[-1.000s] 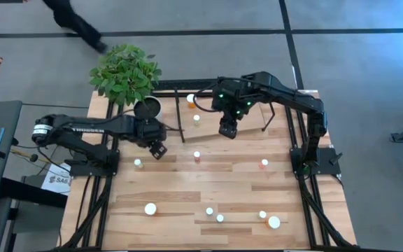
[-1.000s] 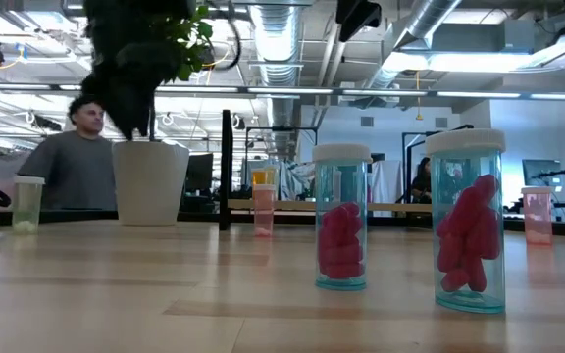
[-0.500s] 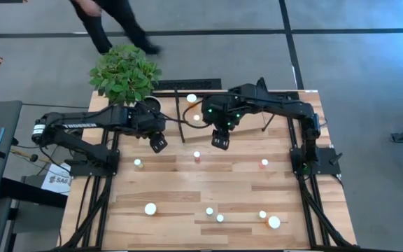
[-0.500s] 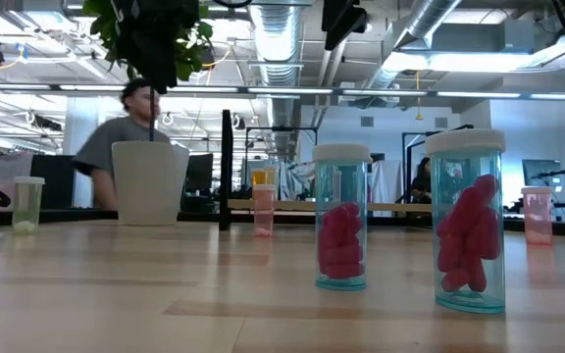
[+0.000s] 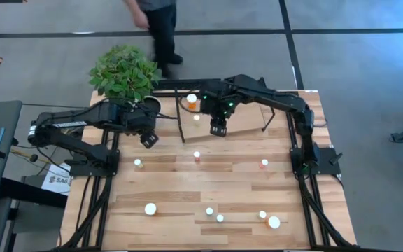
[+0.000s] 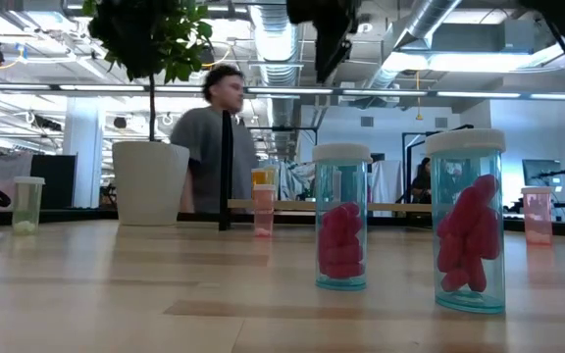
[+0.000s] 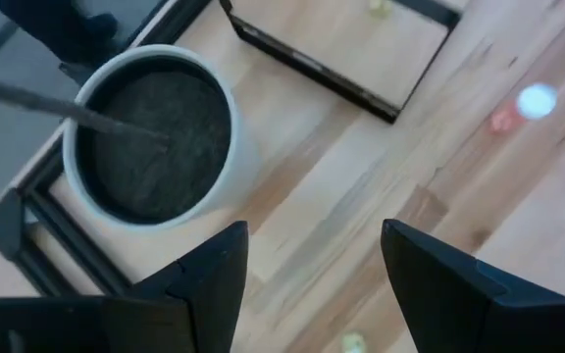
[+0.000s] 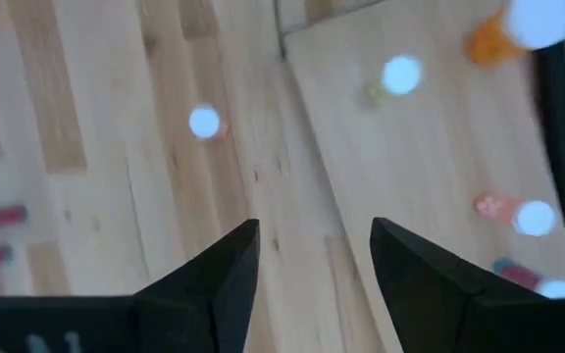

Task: Pick and place medicine bottles onto shelf by color
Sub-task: Put the left pink pill bottle on the shelf

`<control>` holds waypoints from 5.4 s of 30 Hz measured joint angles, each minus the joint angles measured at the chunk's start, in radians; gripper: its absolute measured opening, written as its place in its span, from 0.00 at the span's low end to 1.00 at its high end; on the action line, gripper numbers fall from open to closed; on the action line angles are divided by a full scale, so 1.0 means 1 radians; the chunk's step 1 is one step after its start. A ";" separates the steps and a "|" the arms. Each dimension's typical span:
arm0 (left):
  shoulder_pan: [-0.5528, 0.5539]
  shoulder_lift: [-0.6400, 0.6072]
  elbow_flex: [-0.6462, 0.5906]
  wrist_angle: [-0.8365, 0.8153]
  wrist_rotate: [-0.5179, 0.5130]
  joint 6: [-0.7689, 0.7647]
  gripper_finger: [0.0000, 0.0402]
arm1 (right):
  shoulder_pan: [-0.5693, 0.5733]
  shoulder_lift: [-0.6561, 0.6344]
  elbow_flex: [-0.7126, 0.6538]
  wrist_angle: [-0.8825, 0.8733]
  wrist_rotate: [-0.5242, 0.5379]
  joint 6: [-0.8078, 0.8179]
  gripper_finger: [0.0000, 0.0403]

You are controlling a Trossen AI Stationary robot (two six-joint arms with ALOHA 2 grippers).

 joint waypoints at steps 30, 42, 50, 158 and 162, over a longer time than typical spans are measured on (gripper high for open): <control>-0.144 -0.197 0.000 0.184 -0.133 -0.342 0.55 | 0.084 -0.201 -0.726 0.433 -0.149 0.026 0.54; -0.145 -0.199 0.000 0.183 -0.062 -0.241 0.55 | 0.192 -0.223 -0.808 0.753 -0.123 0.279 0.54; -0.146 -0.199 0.000 0.183 -0.023 -0.157 0.55 | 0.225 -0.199 -0.806 0.898 0.020 0.366 0.54; -0.146 -0.199 0.000 0.138 -0.044 -0.122 0.55 | 0.157 -0.005 -0.591 0.752 0.071 0.242 0.35; -0.146 -0.199 0.000 0.138 -0.049 -0.122 0.55 | 0.122 -0.005 -0.549 0.666 0.072 0.199 0.35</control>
